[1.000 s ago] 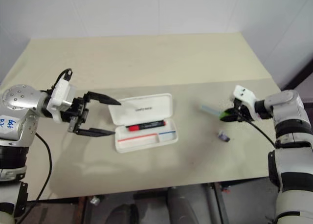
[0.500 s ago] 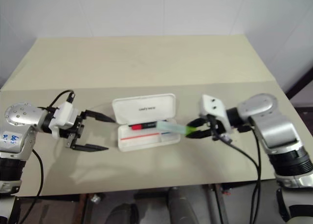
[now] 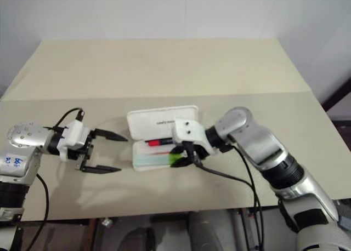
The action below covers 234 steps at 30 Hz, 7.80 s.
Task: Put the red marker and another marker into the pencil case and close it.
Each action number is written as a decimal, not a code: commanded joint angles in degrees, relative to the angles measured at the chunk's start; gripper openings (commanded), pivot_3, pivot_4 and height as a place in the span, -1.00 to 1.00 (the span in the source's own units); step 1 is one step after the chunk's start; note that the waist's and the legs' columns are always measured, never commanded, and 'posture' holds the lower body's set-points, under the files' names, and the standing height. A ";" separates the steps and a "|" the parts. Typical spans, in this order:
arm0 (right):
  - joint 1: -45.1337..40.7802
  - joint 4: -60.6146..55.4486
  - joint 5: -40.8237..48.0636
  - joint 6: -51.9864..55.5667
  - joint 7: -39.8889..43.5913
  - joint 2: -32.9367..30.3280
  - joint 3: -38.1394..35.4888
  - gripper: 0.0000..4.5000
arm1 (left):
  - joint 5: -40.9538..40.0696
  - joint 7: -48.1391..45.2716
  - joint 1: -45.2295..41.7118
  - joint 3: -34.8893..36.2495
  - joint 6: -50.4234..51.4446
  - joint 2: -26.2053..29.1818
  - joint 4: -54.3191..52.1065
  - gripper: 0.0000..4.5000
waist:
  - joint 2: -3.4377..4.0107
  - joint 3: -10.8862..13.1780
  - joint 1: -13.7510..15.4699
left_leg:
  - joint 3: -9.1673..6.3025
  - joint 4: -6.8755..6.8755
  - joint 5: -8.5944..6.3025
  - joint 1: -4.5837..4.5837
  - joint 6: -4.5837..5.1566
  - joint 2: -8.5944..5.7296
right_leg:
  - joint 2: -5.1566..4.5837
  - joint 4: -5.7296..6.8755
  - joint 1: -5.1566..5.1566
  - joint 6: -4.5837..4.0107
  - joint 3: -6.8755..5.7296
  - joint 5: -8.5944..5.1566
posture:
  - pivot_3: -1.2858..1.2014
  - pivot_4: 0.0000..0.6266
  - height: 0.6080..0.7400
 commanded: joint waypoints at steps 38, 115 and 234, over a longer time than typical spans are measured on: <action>-7.52 20.41 -12.75 -10.92 3.90 10.32 4.78 0.04 | -1.56 3.90 11.94 7.14 0.86 5.09 -9.65 1.00 | -0.02 -0.01 -0.25 | -0.04 -0.06 -0.03 0.01 -0.02 0.14 | -0.02 0.01 -0.02 -0.18 -0.28 -0.09 | 0.03 -0.52 1.00; 27.29 -0.97 5.71 21.07 -26.39 -24.70 -27.30 -0.85 | 0.33 0.03 -2.68 -3.93 -1.40 -3.46 -3.44 1.00 | -0.03 -0.02 1.59 | 0.00 -0.01 -0.14 -0.08 0.10 0.06 | 0.02 -0.25 0.01 -0.06 -0.07 -0.05 | 0.03 -0.52 1.00; 24.79 -1.83 23.16 -17.65 -9.17 -6.42 -36.88 1.00 | -1.24 9.67 -12.06 -1.28 -0.31 -14.69 5.19 -0.98 | -0.01 -0.01 3.20 | 0.03 0.11 -0.25 -0.07 0.27 0.09 | 0.00 -0.14 0.07 -0.01 -0.16 0.00 | 0.03 -0.52 1.00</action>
